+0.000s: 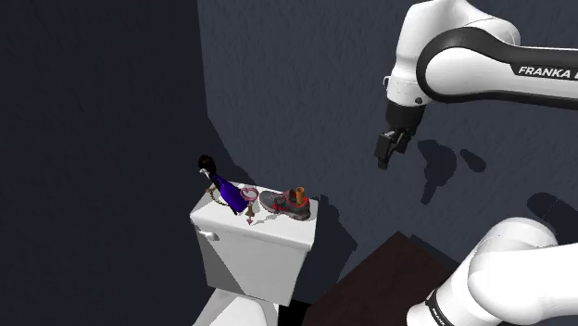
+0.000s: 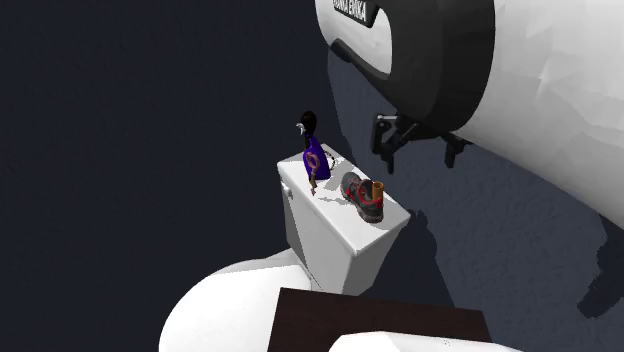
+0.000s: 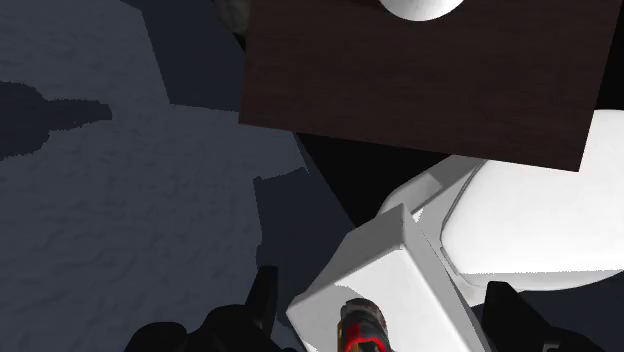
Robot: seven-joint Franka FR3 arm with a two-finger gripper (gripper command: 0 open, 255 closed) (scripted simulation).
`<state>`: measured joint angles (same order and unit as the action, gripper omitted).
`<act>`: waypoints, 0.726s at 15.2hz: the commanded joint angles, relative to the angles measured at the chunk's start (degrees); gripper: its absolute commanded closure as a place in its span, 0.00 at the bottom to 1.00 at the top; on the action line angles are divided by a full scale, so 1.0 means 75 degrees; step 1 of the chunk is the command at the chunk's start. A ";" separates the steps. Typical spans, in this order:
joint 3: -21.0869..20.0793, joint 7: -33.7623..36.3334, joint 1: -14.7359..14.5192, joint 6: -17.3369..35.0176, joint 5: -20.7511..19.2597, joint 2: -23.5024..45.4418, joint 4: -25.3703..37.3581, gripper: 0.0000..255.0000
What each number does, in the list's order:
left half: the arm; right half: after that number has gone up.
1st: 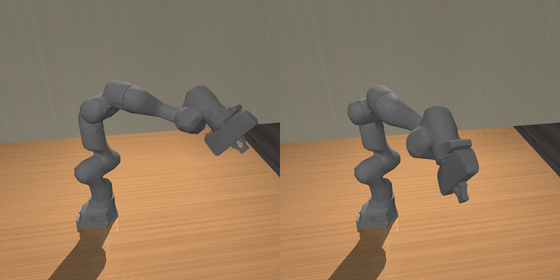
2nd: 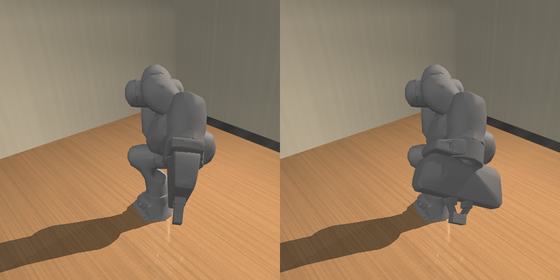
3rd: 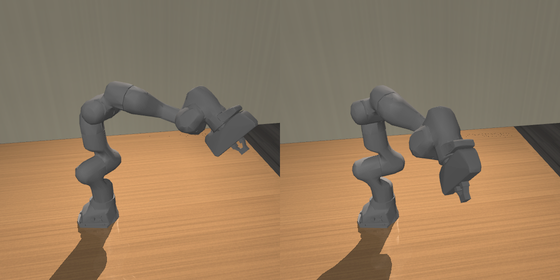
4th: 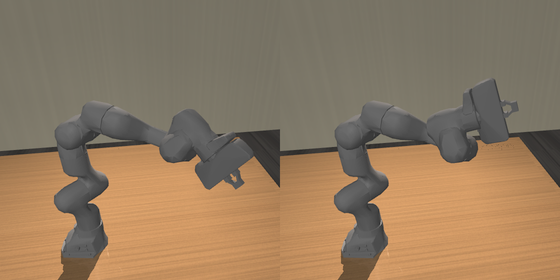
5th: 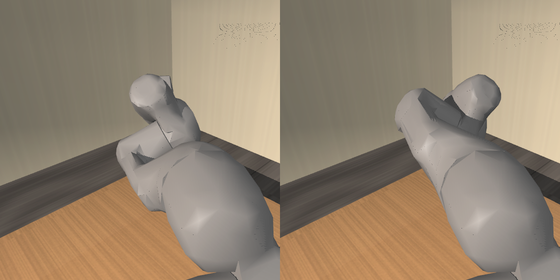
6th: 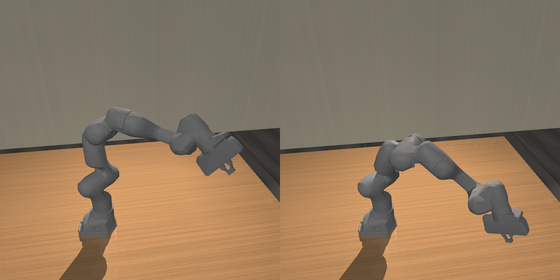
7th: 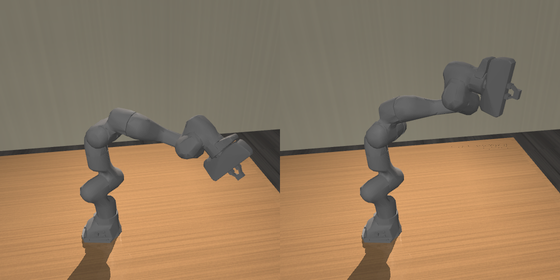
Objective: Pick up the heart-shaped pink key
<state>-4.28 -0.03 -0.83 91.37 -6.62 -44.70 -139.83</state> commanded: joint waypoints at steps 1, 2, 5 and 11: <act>0.0000 0.0000 0.0000 0.0000 0.0000 0.0000 0.0000 0.00; -0.0012 0.0026 -0.0031 0.0299 0.0046 0.0152 -0.0087 0.00; -0.0056 0.0094 -0.0123 0.1198 0.0175 0.0669 -0.0285 0.00; -0.0174 0.0192 -0.0297 0.2955 0.0388 0.1946 -0.0389 0.00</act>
<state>-5.23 1.05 -2.80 110.81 -4.02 -32.72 -143.23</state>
